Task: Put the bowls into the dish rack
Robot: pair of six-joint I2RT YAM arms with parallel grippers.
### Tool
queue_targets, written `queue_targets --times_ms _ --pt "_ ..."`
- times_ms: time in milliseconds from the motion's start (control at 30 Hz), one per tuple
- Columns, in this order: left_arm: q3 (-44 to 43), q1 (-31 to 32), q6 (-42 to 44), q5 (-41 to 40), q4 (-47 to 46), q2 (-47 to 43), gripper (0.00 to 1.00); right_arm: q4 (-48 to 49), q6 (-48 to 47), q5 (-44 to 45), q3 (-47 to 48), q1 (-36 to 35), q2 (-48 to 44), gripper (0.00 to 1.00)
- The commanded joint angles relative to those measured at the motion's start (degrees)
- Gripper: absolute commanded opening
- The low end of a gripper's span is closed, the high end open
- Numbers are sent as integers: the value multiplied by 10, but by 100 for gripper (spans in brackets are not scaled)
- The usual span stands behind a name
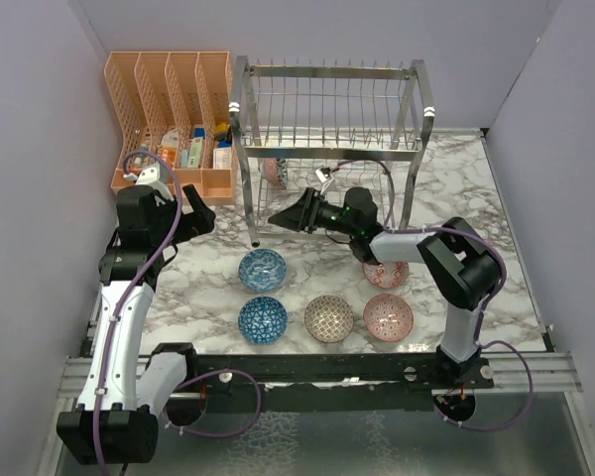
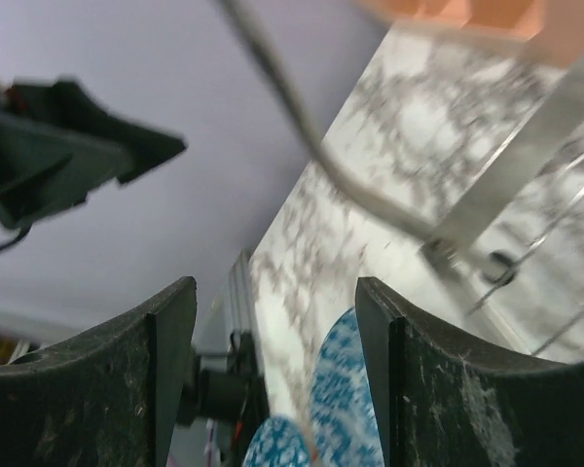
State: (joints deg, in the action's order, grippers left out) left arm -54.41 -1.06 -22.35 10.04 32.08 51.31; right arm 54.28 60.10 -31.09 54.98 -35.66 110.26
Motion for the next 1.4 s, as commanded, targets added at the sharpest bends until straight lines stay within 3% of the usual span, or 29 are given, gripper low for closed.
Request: queue_targets --times_ms 0,200,500,767,1100,1367 --pt "7 -2 -1 -1 -9 -8 99 -102 -87 -114 -23 -21 -61 65" --pt "14 -2 -4 1 -9 -12 99 -336 -201 -86 -63 -35 -182 66" --pt "28 -2 -3 -12 -8 -17 99 -480 -235 0 -167 -89 -333 66" --pt "40 -2 -15 -9 -10 -25 99 -655 -269 221 -163 -241 -401 66" --pt "42 -2 -21 -4 -4 -36 99 -779 -255 385 -128 -357 -394 66" --pt "47 -2 -20 -7 4 -46 99 -824 -263 437 -95 -406 -356 64"
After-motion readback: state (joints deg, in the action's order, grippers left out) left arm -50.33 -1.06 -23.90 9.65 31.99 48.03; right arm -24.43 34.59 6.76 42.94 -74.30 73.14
